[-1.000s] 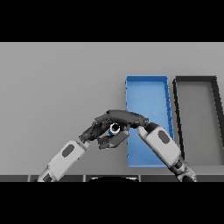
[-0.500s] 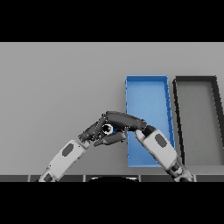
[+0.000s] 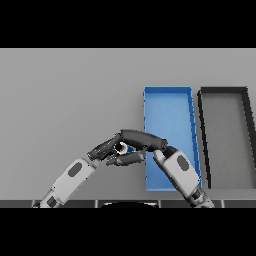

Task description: Pick up the blue pipe and place it into the blue bin.

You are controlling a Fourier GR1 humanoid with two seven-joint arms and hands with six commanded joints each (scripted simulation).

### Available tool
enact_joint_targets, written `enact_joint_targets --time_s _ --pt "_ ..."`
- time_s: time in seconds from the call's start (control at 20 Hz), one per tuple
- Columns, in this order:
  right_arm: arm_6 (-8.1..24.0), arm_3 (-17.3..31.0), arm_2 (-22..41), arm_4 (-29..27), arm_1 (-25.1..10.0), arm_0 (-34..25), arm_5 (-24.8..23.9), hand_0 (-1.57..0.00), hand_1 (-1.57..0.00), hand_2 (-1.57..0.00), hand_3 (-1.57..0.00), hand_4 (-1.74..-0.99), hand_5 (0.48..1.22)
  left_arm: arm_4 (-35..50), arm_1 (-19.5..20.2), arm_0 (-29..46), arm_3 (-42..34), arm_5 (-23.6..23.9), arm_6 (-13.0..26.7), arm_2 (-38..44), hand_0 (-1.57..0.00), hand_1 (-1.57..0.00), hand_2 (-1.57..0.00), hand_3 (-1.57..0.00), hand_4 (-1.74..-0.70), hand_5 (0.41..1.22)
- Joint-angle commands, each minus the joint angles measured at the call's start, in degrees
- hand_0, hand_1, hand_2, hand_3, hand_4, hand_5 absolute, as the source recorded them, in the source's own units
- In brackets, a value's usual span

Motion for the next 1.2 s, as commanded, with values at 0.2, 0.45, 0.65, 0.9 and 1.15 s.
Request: enact_joint_targets --time_s 0.2,0.45,0.65,0.9,1.15 --pt "-0.17 -0.85 -0.86 0.29 2.14 0.99 1.05 -1.57 -1.57 -1.57 -1.57 -1.484 1.217 -2.28 -0.44 -0.45 0.92 2.15 3.69 0.34 -0.13 -0.11 -0.11 -0.04 -0.85 0.794" --pt "-0.34 -1.11 -2.25 1.37 2.99 0.69 1.12 -1.57 -1.57 -1.57 -1.57 -1.487 1.22 -1.58 -0.64 0.51 2.0 2.71 3.09 0.82 -0.04 -0.03 -0.04 -0.01 -0.84 0.636" --pt "1.58 -0.88 -3.66 -1.93 4.22 0.25 0.52 -1.57 -1.57 -1.57 -1.57 -1.492 1.22 0.19 -0.32 1.51 0.46 3.41 9.11 1.38 -0.02 -0.01 -0.01 -0.01 -0.88 0.605" --pt "12.71 -1.33 -6.28 -20.25 4.56 -3.54 -7.09 -1.57 -1.57 -1.57 -1.57 -1.494 1.221 -0.77 0.02 2.42 0.13 3.81 9.38 0.81 0.0 0.0 0.0 0.0 -0.87 0.535" --pt "12.55 -1.23 -7.78 -28.81 -3.29 -14.82 -17.11 -1.57 -1.57 -1.57 -1.57 -1.493 1.221 -0.76 0.49 3.1 -0.25 3.41 10.2 0.43 0.0 0.0 0.0 0.0 -0.86 0.503"
